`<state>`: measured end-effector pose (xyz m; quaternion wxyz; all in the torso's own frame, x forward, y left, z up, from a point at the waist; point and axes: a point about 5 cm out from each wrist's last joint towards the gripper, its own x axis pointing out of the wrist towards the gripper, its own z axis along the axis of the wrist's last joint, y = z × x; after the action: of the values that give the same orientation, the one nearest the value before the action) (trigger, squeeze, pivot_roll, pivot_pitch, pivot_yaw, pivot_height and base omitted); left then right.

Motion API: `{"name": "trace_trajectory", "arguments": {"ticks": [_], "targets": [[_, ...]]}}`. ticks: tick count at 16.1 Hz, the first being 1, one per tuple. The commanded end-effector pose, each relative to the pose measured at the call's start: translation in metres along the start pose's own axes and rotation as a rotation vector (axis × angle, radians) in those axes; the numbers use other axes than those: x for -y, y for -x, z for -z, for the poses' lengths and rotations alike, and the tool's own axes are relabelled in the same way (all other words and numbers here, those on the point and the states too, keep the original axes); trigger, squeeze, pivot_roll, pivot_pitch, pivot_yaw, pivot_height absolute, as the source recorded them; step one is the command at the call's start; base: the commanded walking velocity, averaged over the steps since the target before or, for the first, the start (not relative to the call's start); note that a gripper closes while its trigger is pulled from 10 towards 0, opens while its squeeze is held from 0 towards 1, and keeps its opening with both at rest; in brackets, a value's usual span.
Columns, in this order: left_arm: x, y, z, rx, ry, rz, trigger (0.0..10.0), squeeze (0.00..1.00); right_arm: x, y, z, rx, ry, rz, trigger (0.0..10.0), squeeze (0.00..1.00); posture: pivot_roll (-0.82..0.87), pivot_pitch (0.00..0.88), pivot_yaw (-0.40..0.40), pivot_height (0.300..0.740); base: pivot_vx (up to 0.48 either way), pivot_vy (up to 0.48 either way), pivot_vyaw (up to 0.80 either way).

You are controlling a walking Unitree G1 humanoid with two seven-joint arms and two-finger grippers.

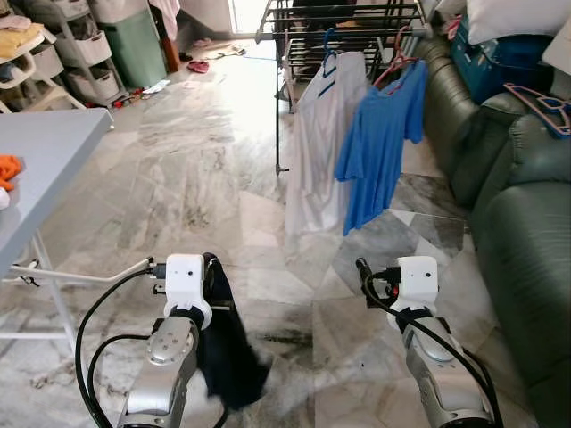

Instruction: Hang hanger

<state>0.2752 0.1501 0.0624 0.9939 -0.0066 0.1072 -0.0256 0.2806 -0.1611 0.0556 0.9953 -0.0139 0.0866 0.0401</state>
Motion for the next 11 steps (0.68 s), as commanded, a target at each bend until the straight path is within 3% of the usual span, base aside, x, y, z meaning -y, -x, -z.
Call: {"name": "trace_trajectory", "arguments": {"ticks": [1,11], "targets": [[-0.004,-0.003,-0.016,0.056,0.006,-0.012,10.0,0.0,0.0,-0.002,-0.007,0.019,-0.005,0.003,10.0,0.0,-0.02,0.0,0.067,0.74,0.247,0.0,0.0],[0.009,-0.01,-0.033,0.07,0.033,0.007,10.0,0.0,-0.005,-0.001,0.001,-0.008,0.017,-0.041,10.0,0.0,-0.02,0.0,0.077,0.74,0.274,0.0,0.0]]}}
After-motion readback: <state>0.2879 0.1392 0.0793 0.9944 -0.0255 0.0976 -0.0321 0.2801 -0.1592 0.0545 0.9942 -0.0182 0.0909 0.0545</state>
